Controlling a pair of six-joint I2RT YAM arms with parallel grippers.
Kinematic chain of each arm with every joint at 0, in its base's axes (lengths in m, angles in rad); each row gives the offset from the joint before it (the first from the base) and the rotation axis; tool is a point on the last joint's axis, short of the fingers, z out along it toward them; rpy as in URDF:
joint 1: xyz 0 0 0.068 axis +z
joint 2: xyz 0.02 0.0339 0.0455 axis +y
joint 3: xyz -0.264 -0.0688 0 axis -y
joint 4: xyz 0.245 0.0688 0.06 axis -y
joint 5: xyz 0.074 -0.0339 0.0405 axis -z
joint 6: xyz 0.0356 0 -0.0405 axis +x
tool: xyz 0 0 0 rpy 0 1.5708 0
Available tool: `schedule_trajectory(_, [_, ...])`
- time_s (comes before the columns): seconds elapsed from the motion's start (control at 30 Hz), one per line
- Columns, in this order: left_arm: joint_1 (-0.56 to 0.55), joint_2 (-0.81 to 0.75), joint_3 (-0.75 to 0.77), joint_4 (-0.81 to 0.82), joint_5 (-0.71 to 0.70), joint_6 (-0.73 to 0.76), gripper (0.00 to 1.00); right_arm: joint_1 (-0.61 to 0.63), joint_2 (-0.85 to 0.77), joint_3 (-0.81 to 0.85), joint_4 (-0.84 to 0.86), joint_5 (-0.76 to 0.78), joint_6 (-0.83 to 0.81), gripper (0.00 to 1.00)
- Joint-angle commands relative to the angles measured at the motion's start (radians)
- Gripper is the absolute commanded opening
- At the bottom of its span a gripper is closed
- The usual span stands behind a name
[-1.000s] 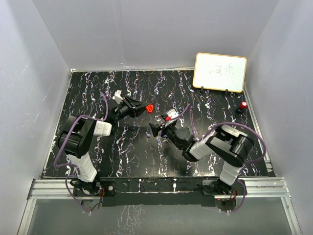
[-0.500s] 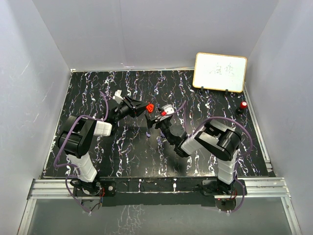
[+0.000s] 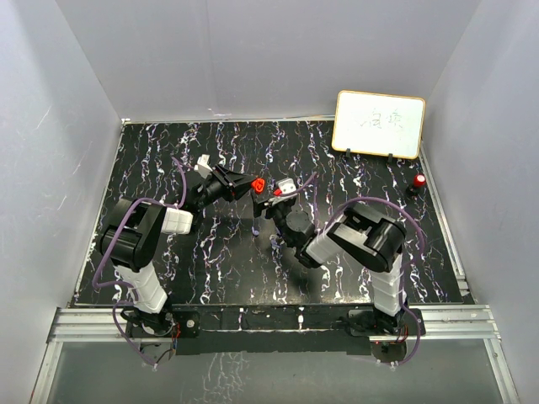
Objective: Insert the wireless bluetooth earbuds into the charging case
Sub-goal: Close the charging case.
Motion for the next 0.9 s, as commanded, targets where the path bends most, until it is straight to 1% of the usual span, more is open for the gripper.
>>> schedule_trajectory(0.0, [-0.005, -0.045, 0.001, 0.033, 0.009, -0.006, 0.00, 0.002, 0.034, 0.047, 0.056, 0.068, -0.039, 0.73])
schedule_trajectory(0.1, [-0.005, -0.049, -0.006, 0.031, 0.009, -0.005, 0.00, -0.003, 0.048, 0.056, 0.058, 0.096, -0.046, 0.73])
schedule_trajectory(0.27, [-0.005, -0.050, -0.006, 0.023, 0.007, 0.001, 0.00, -0.014, 0.047, 0.033, 0.112, 0.132, -0.052, 0.73])
schedule_trajectory(0.5, [-0.005, -0.044, -0.017, 0.023, 0.009, 0.001, 0.00, -0.028, 0.042, 0.001, 0.170, 0.137, -0.057, 0.73])
schedule_trajectory(0.87, [-0.005, -0.033, -0.030, 0.018, 0.010, 0.009, 0.00, -0.031, 0.032, -0.014, 0.173, 0.139, -0.061, 0.74])
